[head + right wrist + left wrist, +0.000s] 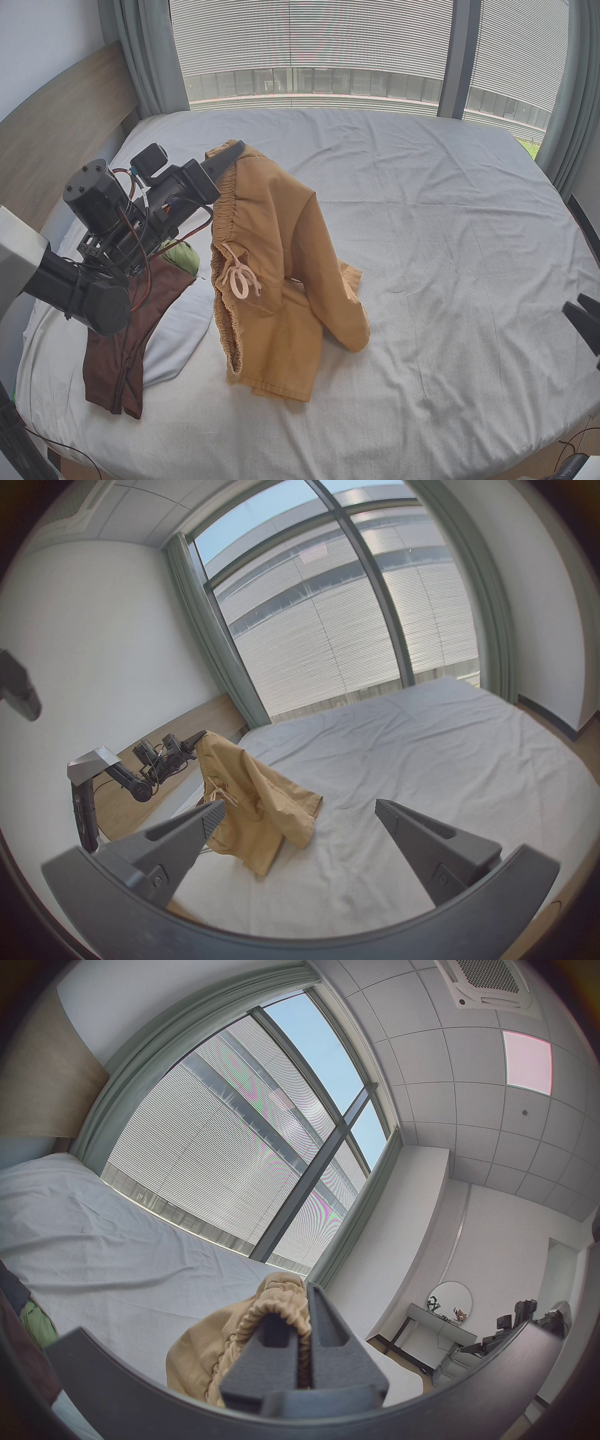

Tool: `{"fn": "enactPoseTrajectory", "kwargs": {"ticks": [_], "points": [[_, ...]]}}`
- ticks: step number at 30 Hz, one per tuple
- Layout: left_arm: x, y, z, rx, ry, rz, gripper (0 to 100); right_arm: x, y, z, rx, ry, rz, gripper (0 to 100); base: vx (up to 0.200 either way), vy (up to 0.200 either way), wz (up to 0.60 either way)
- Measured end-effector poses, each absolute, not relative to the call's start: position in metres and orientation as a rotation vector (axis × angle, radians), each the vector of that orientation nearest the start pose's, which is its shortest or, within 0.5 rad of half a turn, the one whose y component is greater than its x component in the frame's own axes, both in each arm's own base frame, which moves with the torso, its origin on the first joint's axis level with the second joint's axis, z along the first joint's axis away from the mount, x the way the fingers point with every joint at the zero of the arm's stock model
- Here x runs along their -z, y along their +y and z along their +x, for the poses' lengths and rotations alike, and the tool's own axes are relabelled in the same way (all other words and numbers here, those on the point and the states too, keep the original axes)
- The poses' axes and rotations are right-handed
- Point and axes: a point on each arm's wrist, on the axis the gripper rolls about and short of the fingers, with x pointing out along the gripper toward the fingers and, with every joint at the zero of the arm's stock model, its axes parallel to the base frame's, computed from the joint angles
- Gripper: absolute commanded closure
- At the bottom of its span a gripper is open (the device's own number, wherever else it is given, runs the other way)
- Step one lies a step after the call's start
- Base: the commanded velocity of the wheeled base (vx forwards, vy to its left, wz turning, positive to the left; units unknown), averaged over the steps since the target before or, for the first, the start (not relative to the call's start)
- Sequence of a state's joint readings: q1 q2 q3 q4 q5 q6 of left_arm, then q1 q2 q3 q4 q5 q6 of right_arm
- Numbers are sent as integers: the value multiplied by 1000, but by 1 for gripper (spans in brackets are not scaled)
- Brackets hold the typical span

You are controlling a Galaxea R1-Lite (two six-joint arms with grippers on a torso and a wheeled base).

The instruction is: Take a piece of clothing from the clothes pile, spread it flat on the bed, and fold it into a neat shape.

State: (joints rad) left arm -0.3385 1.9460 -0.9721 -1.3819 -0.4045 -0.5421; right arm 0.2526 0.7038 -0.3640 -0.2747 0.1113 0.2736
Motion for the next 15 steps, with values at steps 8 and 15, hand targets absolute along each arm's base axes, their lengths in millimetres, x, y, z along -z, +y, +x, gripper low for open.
{"fn": "enactPoseTrajectory", "kwargs": {"ticks": [8,15], "points": [[-213,-129,343,818,-187,-497,100,-202,48,141,-430,264,289,0,0,0,0],[-211,-129,345,810,-165,-491,100,-178,79,211,-483,378,298,0,0,0,0]]}}
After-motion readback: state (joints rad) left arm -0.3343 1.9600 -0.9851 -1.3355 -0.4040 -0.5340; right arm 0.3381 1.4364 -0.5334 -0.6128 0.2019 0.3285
